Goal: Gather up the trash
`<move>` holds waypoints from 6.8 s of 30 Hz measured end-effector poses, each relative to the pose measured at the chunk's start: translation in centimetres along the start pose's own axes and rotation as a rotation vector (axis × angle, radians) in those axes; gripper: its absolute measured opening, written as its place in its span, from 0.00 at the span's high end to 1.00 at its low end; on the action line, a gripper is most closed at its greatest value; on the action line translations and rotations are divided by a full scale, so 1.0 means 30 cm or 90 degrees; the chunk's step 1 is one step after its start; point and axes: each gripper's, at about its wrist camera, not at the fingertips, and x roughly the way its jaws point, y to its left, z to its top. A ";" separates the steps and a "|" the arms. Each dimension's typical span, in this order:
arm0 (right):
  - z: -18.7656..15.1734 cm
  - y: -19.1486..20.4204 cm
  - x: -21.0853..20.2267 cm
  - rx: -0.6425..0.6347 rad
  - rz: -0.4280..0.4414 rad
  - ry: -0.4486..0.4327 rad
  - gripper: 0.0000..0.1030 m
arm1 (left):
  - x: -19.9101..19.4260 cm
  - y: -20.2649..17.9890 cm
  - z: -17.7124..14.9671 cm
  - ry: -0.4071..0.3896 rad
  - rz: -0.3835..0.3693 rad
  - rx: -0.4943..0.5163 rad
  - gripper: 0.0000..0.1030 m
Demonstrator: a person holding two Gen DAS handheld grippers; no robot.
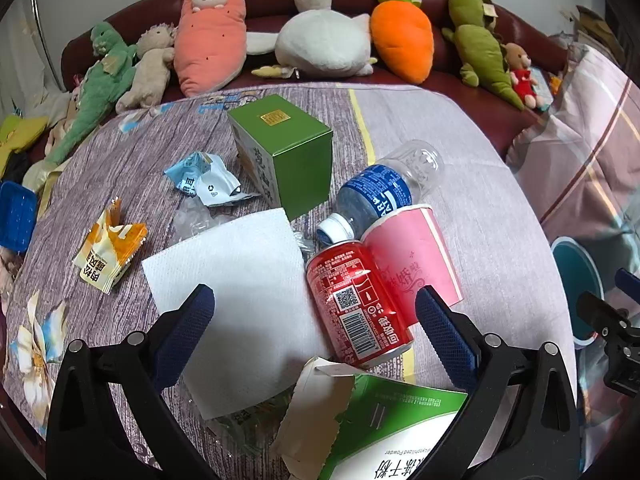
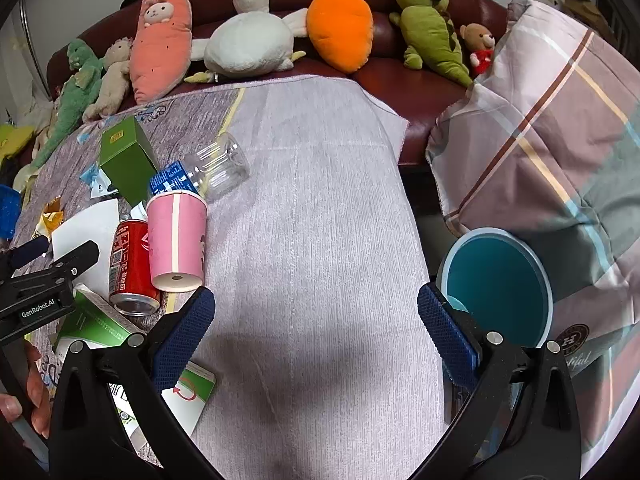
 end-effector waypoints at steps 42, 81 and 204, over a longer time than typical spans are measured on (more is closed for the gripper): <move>0.000 -0.019 0.019 0.004 0.001 -0.002 0.06 | 0.023 0.001 -0.009 0.005 -0.001 0.001 0.03; -0.047 -0.053 0.000 0.041 -0.014 0.012 0.06 | -0.002 -0.030 -0.029 0.003 -0.023 0.028 0.02; -0.162 -0.912 0.183 0.303 0.051 0.054 0.28 | 0.079 -1.062 0.064 0.036 -0.234 0.329 0.36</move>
